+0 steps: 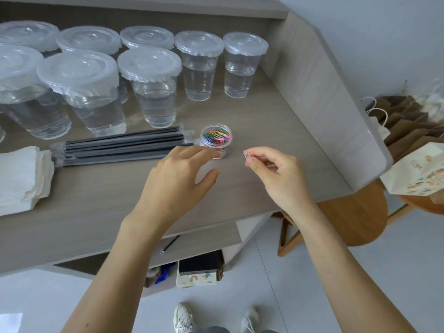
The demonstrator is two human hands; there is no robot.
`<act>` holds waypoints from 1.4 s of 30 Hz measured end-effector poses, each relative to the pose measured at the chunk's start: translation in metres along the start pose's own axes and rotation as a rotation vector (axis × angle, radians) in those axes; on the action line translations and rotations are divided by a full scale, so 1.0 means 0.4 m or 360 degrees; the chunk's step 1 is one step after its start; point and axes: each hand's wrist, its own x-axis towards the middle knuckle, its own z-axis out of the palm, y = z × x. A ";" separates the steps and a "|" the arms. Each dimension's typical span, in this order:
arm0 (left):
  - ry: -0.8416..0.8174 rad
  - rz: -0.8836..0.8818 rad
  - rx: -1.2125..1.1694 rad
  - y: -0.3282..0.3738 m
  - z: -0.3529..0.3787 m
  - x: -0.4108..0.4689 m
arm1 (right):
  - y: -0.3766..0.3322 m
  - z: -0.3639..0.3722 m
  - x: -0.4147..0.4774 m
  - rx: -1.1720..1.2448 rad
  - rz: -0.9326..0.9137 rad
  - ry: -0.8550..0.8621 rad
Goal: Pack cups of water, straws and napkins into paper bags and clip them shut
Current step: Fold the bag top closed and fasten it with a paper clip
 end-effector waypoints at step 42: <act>-0.0735 0.0065 0.0097 0.941 1.124 0.624 | 0.918 -1.251 0.131 -0.0687 0.0131 0.0170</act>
